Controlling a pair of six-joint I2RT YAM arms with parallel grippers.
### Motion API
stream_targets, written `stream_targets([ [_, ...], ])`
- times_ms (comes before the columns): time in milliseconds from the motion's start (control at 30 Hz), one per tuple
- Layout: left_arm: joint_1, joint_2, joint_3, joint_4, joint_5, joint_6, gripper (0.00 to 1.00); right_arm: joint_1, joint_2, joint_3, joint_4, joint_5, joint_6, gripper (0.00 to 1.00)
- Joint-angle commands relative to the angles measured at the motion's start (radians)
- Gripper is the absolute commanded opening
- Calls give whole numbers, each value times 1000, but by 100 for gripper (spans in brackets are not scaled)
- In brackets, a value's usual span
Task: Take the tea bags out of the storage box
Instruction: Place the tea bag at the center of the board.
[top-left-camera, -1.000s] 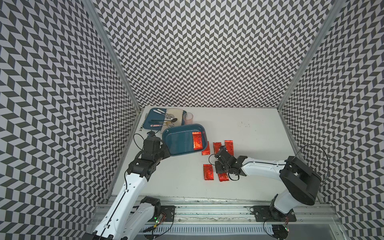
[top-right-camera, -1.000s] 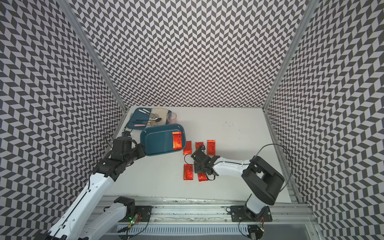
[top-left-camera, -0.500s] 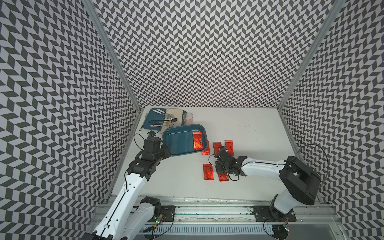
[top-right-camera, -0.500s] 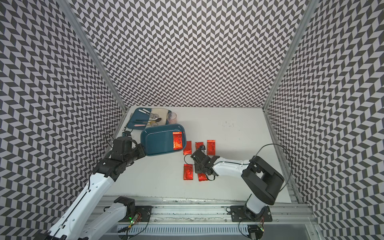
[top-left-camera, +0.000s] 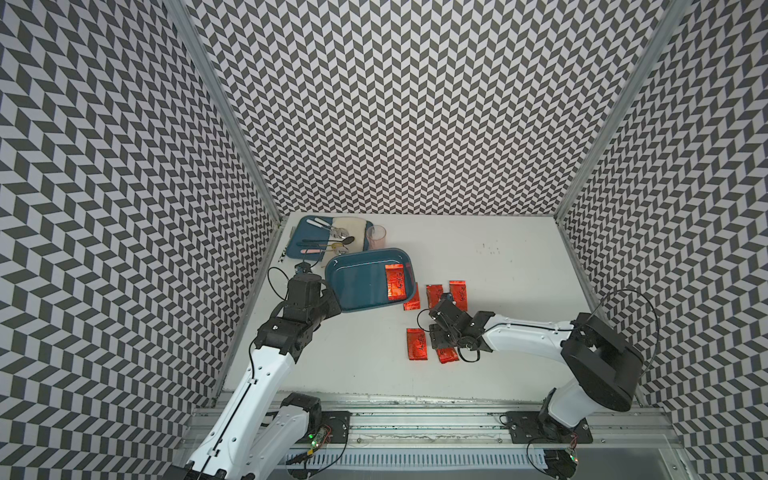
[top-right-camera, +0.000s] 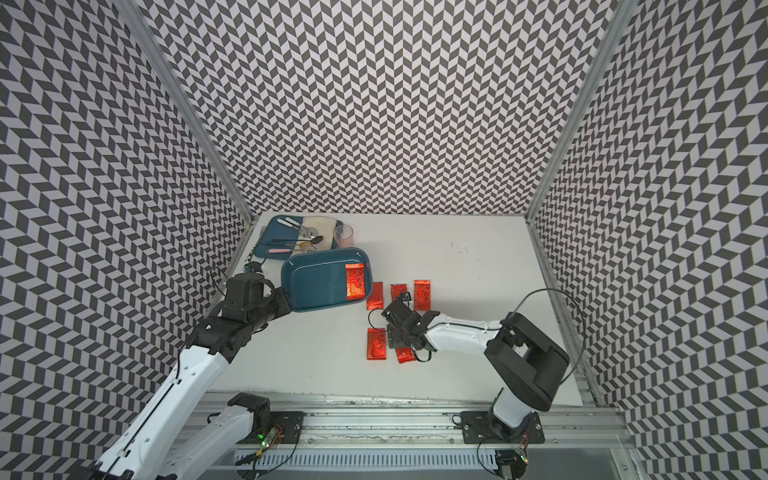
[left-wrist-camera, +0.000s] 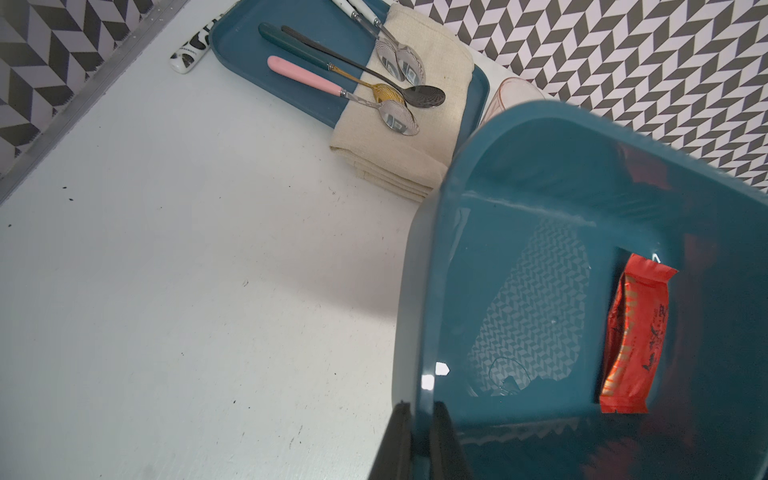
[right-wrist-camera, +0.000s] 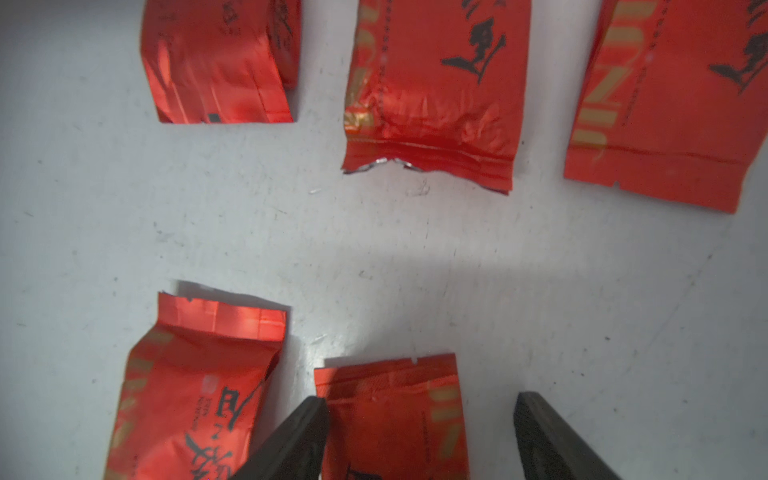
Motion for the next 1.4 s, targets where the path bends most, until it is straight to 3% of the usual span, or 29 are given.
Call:
stream_targets([
  [0,-6,-10,2,36,9,-6,0,21,28,7,-40,-18,-3,77],
  [367,-6,-7,3,36,10,-3,0,21,2,29,-62,26,-1,78],
  [533,-6,-8,2,36,10,-3,0,21,-49,38,-76,11,-37,86],
  [933,-6,-12,2,38,10,-4,0,60,-55,34,-140,-11,-59,89],
  [1167,-7,-15,2,38,10,-3,0,80,-25,33,-153,-1,-60,89],
  [1367,-7,-14,1,36,10,-3,0,78,41,52,-184,54,-37,82],
])
